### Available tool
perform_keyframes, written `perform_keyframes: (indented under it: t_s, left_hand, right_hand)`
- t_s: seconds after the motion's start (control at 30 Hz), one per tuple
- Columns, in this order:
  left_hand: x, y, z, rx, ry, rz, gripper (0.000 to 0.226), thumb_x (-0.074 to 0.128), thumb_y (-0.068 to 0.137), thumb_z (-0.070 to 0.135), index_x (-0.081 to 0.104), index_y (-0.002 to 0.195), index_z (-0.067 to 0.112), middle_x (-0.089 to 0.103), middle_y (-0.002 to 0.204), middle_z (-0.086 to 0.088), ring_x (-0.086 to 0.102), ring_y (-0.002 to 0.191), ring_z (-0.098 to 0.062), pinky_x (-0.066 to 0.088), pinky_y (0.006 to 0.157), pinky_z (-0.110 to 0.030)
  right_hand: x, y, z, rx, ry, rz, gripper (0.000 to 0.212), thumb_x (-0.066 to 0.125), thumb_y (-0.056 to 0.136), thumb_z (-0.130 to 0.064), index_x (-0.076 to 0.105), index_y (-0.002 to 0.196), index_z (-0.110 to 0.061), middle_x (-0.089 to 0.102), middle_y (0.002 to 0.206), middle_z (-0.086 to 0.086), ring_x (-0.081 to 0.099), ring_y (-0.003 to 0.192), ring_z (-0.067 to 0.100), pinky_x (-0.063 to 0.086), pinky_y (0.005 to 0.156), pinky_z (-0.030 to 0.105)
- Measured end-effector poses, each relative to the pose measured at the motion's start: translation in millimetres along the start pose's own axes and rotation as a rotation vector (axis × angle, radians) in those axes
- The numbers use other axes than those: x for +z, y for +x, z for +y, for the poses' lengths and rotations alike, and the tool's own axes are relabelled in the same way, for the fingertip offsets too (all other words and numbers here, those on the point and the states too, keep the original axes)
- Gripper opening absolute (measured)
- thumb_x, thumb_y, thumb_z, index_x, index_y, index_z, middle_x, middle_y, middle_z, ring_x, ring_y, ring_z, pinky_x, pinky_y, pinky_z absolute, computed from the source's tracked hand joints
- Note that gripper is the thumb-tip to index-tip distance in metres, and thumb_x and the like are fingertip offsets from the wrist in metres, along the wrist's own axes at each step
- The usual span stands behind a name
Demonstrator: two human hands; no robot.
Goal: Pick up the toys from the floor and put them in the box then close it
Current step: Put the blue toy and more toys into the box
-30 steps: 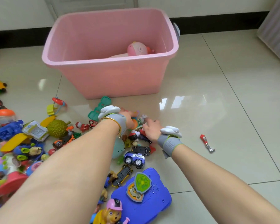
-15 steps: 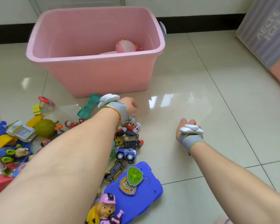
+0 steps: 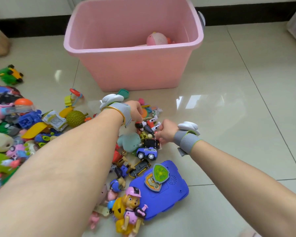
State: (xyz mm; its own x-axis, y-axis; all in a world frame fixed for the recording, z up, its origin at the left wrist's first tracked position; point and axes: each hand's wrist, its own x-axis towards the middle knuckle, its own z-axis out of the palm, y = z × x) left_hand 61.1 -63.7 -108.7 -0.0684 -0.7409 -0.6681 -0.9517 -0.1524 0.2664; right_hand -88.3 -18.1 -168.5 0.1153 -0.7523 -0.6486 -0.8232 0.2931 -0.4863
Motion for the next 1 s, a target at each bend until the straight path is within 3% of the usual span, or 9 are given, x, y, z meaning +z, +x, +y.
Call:
perform_keyframes:
  t_s: [0.1, 0.17, 0.23, 0.37, 0.47, 0.6, 0.73, 0.9, 1.0]
  left_hand:
    - [2.4, -0.1, -1.6, -0.011, -0.012, 0.002, 0.033, 0.065, 0.087, 0.021, 0.058, 0.118, 0.012, 0.062, 0.104, -0.011, 0.063, 0.107, -0.029, 0.055, 0.092, -0.041]
    - [1.7, 0.0, 1.9, -0.007, -0.012, 0.015, 0.023, 0.062, 0.088, 0.017, 0.06, 0.11, 0.014, 0.059, 0.098, -0.01, 0.062, 0.098, -0.029, 0.055, 0.093, -0.04]
    - [0.2, 0.6, 6.2, -0.002, -0.006, 0.031, 0.018, 0.057, 0.089, 0.016, 0.061, 0.106, 0.015, 0.059, 0.099, -0.011, 0.06, 0.093, -0.028, 0.053, 0.093, -0.039]
    - [-1.9, 2.0, 10.9, -0.006, -0.005, 0.06, 0.024, 0.054, 0.089, 0.02, 0.058, 0.112, 0.014, 0.064, 0.107, -0.012, 0.059, 0.09, -0.025, 0.052, 0.092, -0.04]
    - [-2.2, 2.1, 10.5, -0.016, -0.004, 0.058, 0.03, 0.053, 0.091, 0.02, 0.055, 0.12, 0.013, 0.064, 0.116, -0.013, 0.063, 0.102, -0.026, 0.053, 0.095, -0.04]
    - [-4.2, 0.7, 4.6, -0.038, -0.008, 0.047, 0.034, 0.055, 0.09, 0.023, 0.057, 0.121, 0.01, 0.065, 0.119, -0.015, 0.062, 0.112, -0.029, 0.053, 0.097, -0.042]
    - [-6.6, -1.8, 2.8, -0.04, -0.005, 0.029, 0.019, 0.057, 0.09, 0.025, 0.057, 0.105, 0.014, 0.065, 0.12, -0.016, 0.063, 0.105, -0.026, 0.052, 0.097, -0.041]
    - [-17.9, -4.7, 6.0, -0.032, -0.02, 0.048, 0.038, 0.057, 0.089, 0.023, 0.058, 0.122, 0.004, 0.066, 0.116, -0.017, 0.064, 0.107, -0.03, 0.053, 0.094, -0.042]
    - [-42.7, -11.7, 15.1, 0.056, -0.012, 0.119, 0.026, 0.052, 0.093, 0.021, 0.061, 0.113, 0.007, 0.068, 0.105, -0.014, 0.065, 0.089, -0.028, 0.054, 0.088, -0.036]
  right_hand:
    - [-6.9, -20.2, -3.7, -0.119, -0.284, 0.057, 0.009, 0.054, 0.09, -0.009, 0.048, 0.097, -0.009, 0.058, 0.105, 0.018, 0.059, 0.098, 0.032, 0.046, 0.08, 0.036]
    - [-11.8, -44.2, -10.3, -0.251, -0.519, 0.027, 0.019, 0.051, 0.091, -0.008, 0.054, 0.109, -0.003, 0.054, 0.104, 0.019, 0.057, 0.095, 0.035, 0.042, 0.074, 0.035]
    - [-9.0, -62.0, -12.7, -0.371, -0.674, -0.135, 0.025, 0.059, 0.088, -0.022, 0.059, 0.099, 0.0, 0.057, 0.095, 0.017, 0.058, 0.086, 0.035, 0.042, 0.065, 0.032]
    - [9.2, -79.3, -9.7, -0.466, -0.987, -0.382, 0.063, 0.067, 0.076, -0.056, 0.058, 0.116, -0.007, 0.059, 0.107, 0.01, 0.06, 0.096, 0.029, 0.042, 0.066, 0.03]
    - [26.9, -85.3, -1.8, -0.471, -0.999, -0.37, 0.072, 0.069, 0.071, -0.061, 0.048, 0.115, -0.008, 0.059, 0.105, 0.009, 0.057, 0.092, 0.029, 0.047, 0.074, 0.034]
    - [48.0, -82.2, 12.2, -0.52, -0.95, -0.256, 0.077, 0.068, 0.068, -0.065, 0.046, 0.117, -0.009, 0.056, 0.117, 0.011, 0.054, 0.109, 0.031, 0.047, 0.091, 0.041]
    - [44.0, -72.3, 16.8, -0.463, -0.903, -0.335, 0.079, 0.069, 0.063, -0.069, 0.048, 0.111, -0.01, 0.057, 0.113, 0.01, 0.056, 0.102, 0.032, 0.05, 0.084, 0.04]
    - [37.6, -62.9, 7.2, -0.397, -0.778, -0.454, 0.068, 0.073, 0.063, -0.065, 0.056, 0.1, -0.01, 0.063, 0.097, 0.008, 0.061, 0.085, 0.028, 0.052, 0.071, 0.036]
    - [21.5, -56.9, -11.7, -0.442, -0.859, -0.436, 0.06, 0.074, 0.061, -0.065, 0.06, 0.087, -0.012, 0.062, 0.08, 0.004, 0.06, 0.074, 0.025, 0.049, 0.061, 0.032]
